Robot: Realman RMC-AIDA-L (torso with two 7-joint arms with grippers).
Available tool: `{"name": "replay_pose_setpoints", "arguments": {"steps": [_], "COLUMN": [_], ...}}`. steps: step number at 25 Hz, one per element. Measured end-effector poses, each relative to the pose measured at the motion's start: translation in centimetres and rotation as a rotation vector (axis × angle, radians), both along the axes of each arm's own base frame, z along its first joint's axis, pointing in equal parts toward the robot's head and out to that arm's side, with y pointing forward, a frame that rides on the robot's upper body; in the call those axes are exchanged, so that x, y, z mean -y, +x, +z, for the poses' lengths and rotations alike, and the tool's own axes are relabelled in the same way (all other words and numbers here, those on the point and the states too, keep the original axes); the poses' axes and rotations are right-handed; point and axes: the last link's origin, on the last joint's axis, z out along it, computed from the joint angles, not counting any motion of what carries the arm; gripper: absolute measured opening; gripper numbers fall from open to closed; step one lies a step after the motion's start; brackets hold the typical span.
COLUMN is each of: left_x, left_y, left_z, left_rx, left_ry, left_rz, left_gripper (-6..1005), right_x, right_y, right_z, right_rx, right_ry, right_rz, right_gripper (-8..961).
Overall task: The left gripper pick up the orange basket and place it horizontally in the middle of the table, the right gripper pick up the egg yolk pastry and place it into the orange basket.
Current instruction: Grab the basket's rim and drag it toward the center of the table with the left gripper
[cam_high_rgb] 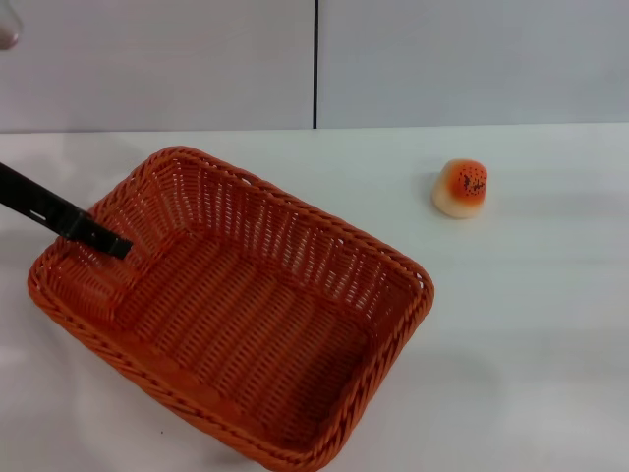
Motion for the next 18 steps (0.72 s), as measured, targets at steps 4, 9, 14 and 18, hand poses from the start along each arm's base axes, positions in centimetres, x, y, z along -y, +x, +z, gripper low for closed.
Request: {"name": "replay_pose_setpoints", "arguments": {"steps": [4, 9, 14, 18], "left_x": [0.0, 0.0, 0.2, 0.4], "left_y": [-0.5, -0.9, -1.0, -1.0], "left_z": [0.0, 0.2, 0.1, -0.1], "left_rx": [-0.016, -0.016, -0.014, -0.003], "left_ry": [0.030, 0.054, 0.055, 0.056], "left_rz": [0.017, 0.041, 0.046, 0.068], "left_gripper": [724, 527, 274, 150], "right_x": [-0.3, -0.7, -1.2, -1.5], "right_y": [-0.1, -0.3, -0.6, -0.8], "right_z": [-0.2, -0.8, -1.2, -1.3], "right_rx": [0.000, -0.008, -0.010, -0.010], "right_ry": [-0.015, -0.044, -0.064, -0.071], "right_rz": [-0.001, 0.000, 0.007, 0.012], "right_gripper": [517, 513, 510, 507]}}
